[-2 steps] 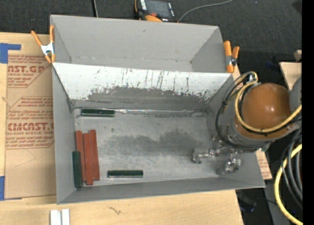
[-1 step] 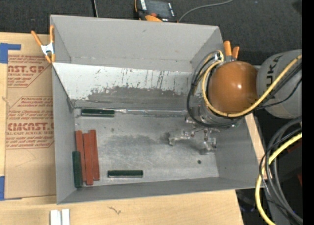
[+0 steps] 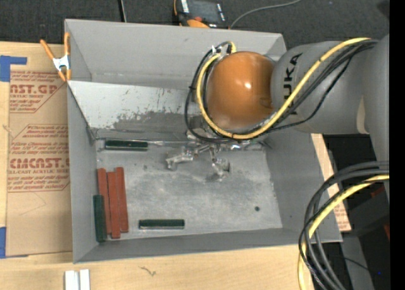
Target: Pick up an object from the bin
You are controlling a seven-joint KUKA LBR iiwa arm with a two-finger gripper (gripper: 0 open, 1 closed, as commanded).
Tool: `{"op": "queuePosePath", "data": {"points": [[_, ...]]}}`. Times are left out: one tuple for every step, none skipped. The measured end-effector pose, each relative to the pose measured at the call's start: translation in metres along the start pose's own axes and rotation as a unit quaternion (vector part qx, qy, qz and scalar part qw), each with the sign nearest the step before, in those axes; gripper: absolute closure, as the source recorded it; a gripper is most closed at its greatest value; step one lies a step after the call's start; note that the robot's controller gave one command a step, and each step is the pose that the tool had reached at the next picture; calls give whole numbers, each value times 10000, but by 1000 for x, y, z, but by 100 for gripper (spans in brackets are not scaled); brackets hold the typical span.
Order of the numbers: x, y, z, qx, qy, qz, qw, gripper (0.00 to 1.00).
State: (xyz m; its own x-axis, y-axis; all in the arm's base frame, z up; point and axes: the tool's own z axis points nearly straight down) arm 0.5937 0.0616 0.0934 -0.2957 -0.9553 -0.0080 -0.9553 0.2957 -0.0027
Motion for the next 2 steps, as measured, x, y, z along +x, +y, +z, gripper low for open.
{"op": "queuePosePath", "data": {"points": [[-10, 51, -119, 10, 12, -968, 9953, 0], [-106, 49, -77, -27, 6, -1616, 9869, 0]]}}
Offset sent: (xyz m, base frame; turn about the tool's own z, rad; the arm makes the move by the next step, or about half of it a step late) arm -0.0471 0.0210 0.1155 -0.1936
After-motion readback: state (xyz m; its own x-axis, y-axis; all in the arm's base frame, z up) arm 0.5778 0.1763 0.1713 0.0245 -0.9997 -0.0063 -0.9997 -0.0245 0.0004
